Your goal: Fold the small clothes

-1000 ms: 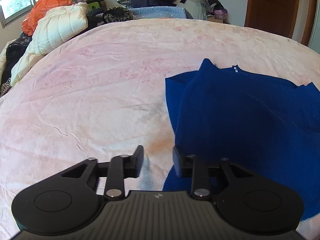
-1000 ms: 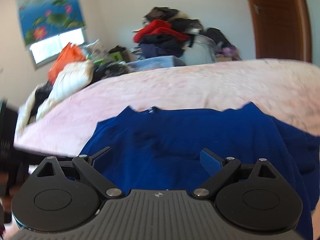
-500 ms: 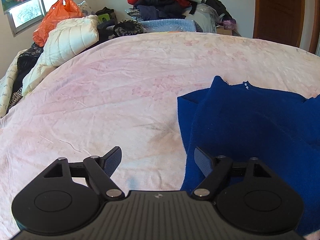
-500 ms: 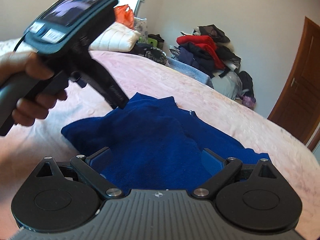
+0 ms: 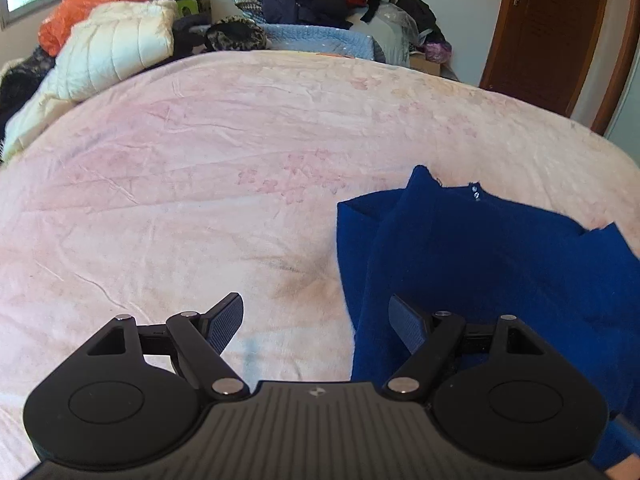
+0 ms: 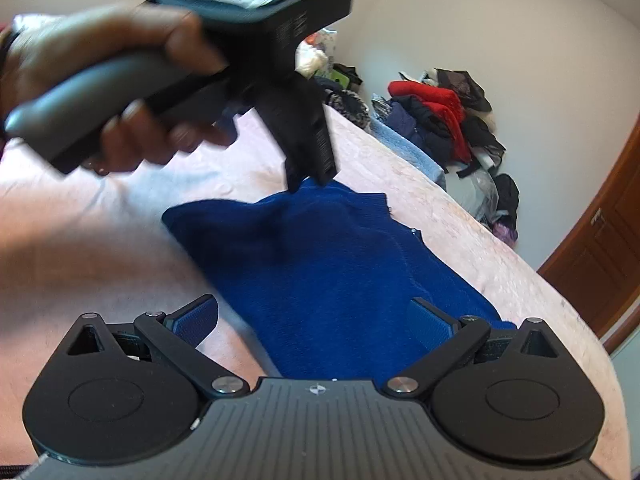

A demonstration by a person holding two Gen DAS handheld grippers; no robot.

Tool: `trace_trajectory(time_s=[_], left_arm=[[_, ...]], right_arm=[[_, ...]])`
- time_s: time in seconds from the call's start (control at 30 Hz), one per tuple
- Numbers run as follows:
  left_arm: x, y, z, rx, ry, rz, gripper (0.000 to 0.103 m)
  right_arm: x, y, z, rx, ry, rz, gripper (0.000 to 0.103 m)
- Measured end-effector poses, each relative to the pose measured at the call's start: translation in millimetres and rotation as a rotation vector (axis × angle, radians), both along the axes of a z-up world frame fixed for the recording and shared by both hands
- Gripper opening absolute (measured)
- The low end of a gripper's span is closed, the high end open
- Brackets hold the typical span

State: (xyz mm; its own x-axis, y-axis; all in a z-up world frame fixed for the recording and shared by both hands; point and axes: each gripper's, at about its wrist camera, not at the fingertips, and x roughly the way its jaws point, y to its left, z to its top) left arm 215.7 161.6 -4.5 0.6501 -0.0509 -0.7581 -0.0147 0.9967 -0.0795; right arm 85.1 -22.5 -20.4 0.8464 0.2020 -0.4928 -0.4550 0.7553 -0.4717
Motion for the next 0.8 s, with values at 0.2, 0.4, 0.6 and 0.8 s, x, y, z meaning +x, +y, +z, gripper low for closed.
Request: trace_trajectory(time_s=[0.2,0.4,0.6,0.8], left_arm=[[41.3,28.0,-13.0,-0.297,0.119,-0.078,0.08],[72.4,24.7,-34.2,-0.445,0.171,-0.149,0.083],[96.5,8.2,-38.8,-0.492,0.137,-0.216,0.092],[105.6,-6.9,-37.9,-0.451,0.089,-0.207,0.091]], right_arm=[[-8.6,24.7,-20.8,-0.167,-0.086,0.003,0.101],[6.9,40.3,-23.3,-0.259,-0.17,-0.031,0.1],[29.5,52.2,-23.8,-0.234,-0.175,-0.05,0.094],[30.9,63.8,-27.8,-0.199,-0.166,-0.028,0.059]])
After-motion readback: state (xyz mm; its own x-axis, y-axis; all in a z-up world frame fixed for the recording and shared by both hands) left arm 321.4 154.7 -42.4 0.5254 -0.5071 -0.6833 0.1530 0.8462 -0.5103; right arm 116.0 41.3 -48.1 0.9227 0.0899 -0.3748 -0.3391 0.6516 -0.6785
